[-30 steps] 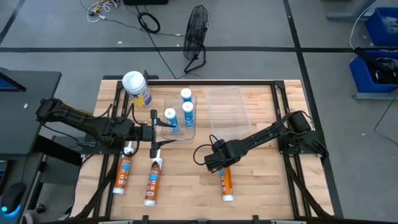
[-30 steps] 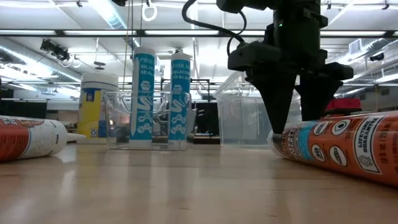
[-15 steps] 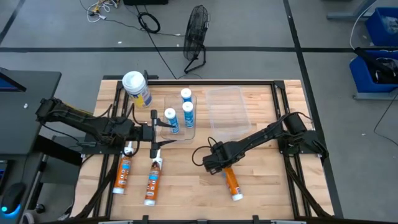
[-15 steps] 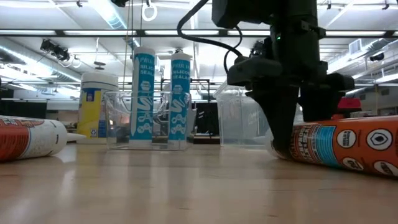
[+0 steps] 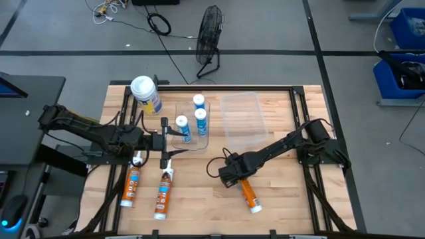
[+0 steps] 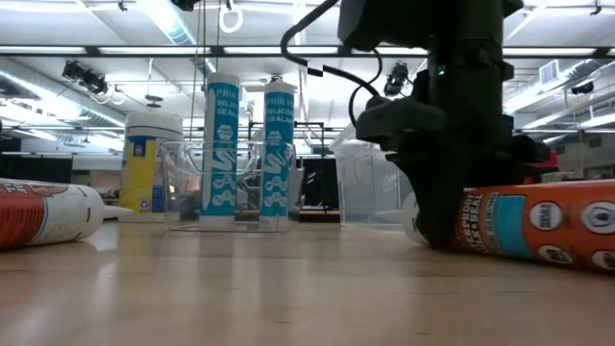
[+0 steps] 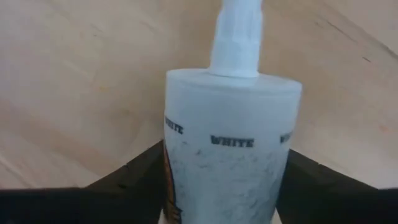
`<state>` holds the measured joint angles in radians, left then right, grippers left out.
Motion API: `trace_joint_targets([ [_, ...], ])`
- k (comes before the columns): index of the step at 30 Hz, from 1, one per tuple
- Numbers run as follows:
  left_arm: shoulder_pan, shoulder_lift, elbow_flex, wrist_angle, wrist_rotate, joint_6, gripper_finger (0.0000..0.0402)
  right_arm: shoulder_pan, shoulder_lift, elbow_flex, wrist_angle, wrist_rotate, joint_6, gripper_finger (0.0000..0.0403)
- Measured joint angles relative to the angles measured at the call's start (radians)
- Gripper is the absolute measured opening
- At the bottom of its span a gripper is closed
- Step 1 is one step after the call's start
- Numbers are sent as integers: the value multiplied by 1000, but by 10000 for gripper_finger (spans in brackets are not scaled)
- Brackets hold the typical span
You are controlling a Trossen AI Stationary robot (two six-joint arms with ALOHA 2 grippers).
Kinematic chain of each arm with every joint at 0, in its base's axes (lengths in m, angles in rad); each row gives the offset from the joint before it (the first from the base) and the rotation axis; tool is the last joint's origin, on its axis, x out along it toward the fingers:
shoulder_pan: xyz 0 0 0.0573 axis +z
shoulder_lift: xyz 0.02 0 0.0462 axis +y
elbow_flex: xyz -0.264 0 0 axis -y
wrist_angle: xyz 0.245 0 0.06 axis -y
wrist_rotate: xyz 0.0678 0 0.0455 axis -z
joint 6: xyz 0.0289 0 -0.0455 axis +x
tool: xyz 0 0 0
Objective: Pick & place silicon tubes, Sealant and Lysol wipes
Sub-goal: Put the right orange sealant into the right transparent bin
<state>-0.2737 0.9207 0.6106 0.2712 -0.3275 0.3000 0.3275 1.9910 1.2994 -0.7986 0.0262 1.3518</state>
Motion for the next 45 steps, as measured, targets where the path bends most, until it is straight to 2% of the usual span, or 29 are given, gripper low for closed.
trace_joint_targets([
  [3, 0, 0, 0, 4, 0, 0, 248, 7, -16, -4, 10, 27, -19, 212],
  [15, 0, 0, 0, 10, 0, 0, 248, 27, -33, -5, 217, 120, -135, 212],
  [22, 0, 0, 0, 17, 0, 0, 248, 32, -61, -4, 237, 169, -185, 212],
  [34, 0, 0, 0, 39, 0, 0, 248, 110, -220, -4, 226, 397, -228, 212],
  [41, 0, 0, 0, 39, 0, 0, 248, 157, -337, -3, 228, 594, -306, 212],
  [45, 0, 0, 0, 39, 0, -1, 248, 171, -410, -3, 225, 752, -395, 212],
])
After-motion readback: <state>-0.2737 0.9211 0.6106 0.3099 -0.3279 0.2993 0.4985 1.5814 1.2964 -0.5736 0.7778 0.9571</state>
